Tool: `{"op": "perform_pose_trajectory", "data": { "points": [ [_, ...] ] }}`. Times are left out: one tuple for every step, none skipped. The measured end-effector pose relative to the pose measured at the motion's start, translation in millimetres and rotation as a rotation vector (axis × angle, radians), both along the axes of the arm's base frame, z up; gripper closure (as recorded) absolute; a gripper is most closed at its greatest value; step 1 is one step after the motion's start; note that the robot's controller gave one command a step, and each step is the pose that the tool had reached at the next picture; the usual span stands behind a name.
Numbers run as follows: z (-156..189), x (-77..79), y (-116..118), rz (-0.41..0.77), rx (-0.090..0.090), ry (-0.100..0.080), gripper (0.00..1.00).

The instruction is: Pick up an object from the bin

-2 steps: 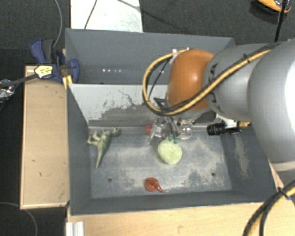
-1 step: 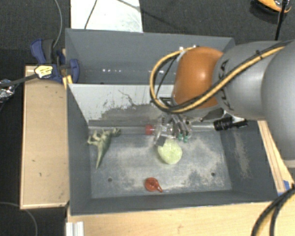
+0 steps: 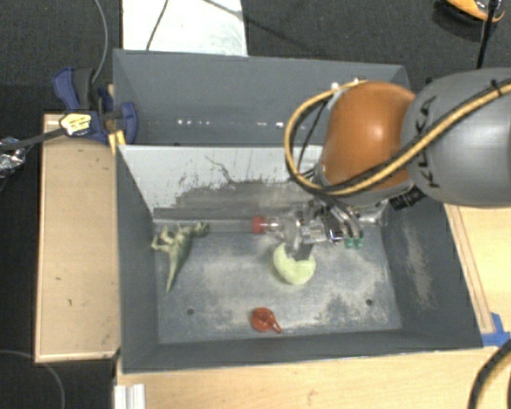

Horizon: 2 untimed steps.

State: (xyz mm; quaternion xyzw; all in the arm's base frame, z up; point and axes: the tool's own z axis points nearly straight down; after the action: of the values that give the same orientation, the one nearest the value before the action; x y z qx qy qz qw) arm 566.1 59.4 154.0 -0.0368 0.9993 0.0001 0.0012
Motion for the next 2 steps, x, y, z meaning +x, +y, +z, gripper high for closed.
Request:
{"op": "perform_pose_trajectory", "data": {
  "points": [
    [71.2, 0.7, -17.0, 0.095, 0.0, -0.006, 0.0],
    [70.9, 0.4, -16.9, 0.095, 0.0, -0.005, 0.0]
  ]
}}
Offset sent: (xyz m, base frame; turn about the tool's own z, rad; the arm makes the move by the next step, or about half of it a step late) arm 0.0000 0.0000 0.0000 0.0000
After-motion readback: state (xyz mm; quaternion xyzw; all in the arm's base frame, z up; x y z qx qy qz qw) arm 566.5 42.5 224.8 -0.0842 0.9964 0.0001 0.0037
